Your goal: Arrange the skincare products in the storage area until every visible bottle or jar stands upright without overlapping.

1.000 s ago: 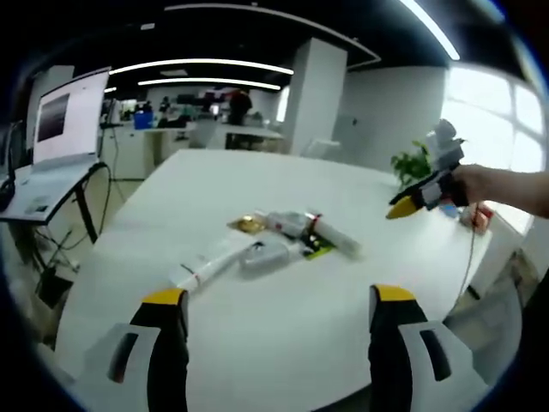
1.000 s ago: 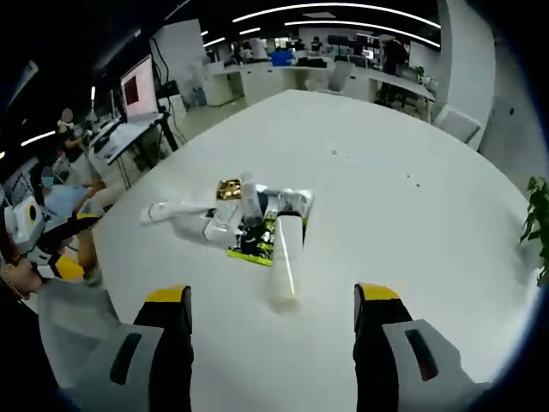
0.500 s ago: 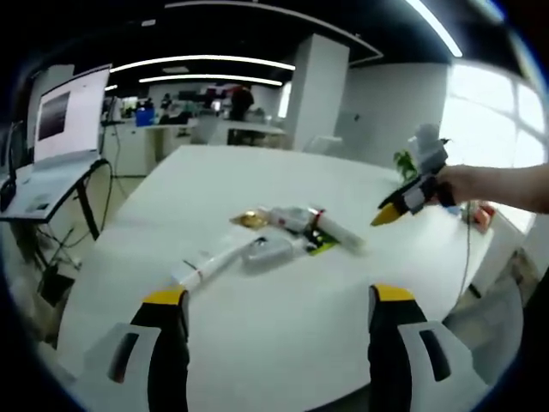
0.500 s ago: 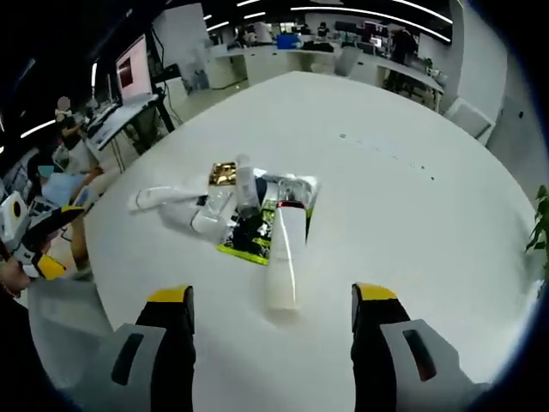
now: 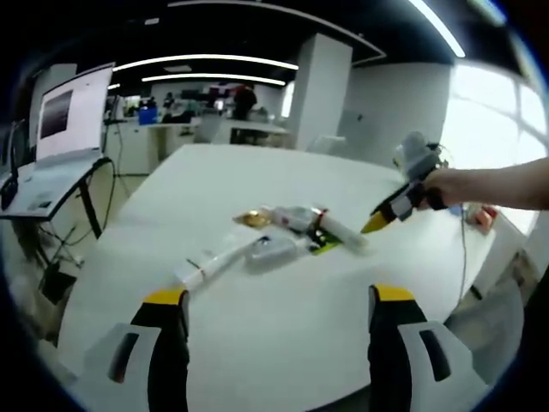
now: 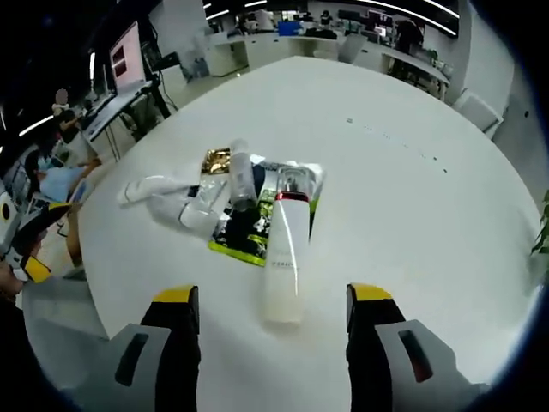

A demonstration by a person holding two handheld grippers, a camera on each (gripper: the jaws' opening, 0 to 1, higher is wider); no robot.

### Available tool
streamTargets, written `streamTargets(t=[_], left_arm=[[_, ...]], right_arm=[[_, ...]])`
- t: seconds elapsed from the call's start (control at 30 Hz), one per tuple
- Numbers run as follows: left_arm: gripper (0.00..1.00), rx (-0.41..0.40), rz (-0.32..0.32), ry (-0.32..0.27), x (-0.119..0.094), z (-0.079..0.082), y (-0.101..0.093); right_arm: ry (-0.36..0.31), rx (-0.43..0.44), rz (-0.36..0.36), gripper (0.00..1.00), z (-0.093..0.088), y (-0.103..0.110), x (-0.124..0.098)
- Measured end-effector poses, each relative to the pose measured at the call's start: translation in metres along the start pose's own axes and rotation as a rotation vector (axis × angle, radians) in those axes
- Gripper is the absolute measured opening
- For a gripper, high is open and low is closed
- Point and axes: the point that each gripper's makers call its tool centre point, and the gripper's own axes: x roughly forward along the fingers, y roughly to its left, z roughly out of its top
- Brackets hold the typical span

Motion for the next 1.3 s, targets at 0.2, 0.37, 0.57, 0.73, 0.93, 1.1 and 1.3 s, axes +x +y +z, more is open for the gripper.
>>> streamTargets(t=[0.2, 0.37, 0.57, 0.73, 0.93, 1.1, 1.3], left_arm=[[0.79, -0.004, -0.003, 0.007, 0.001, -0.001, -0.001], [0.78, -0.006, -0.003, 0.014, 0.001, -0.003, -0.001], [0.78, -0.011, 0.003, 0.018, 0.001, -0.003, 0.0], [0.78, -0.011, 0.005, 0.024, 0.001, -0.004, 0.001], [0.78, -0.007, 0.005, 0.027, 0.001, -0.004, 0.001], [0.78, -0.007, 0.005, 0.034, 0.002, -0.006, 0.001], [0.78, -0.007, 0.009, 0.042, 0.003, -0.007, 0.001]], right_arm=[[0.019, -0.01, 0.009, 0.69, 0.005, 0.003, 0.011], [0.041, -0.017, 0.015, 0.67, 0.009, 0.001, 0.02], [0.086, -0.027, 0.027, 0.66, 0.011, 0.001, 0.033], [0.117, -0.033, 0.031, 0.65, 0.011, 0.003, 0.038], [0.148, -0.037, 0.032, 0.63, 0.009, 0.004, 0.046], [0.151, -0.048, 0.038, 0.6, 0.012, 0.004, 0.056], [0.157, -0.06, 0.022, 0.56, 0.017, 0.0, 0.069]])
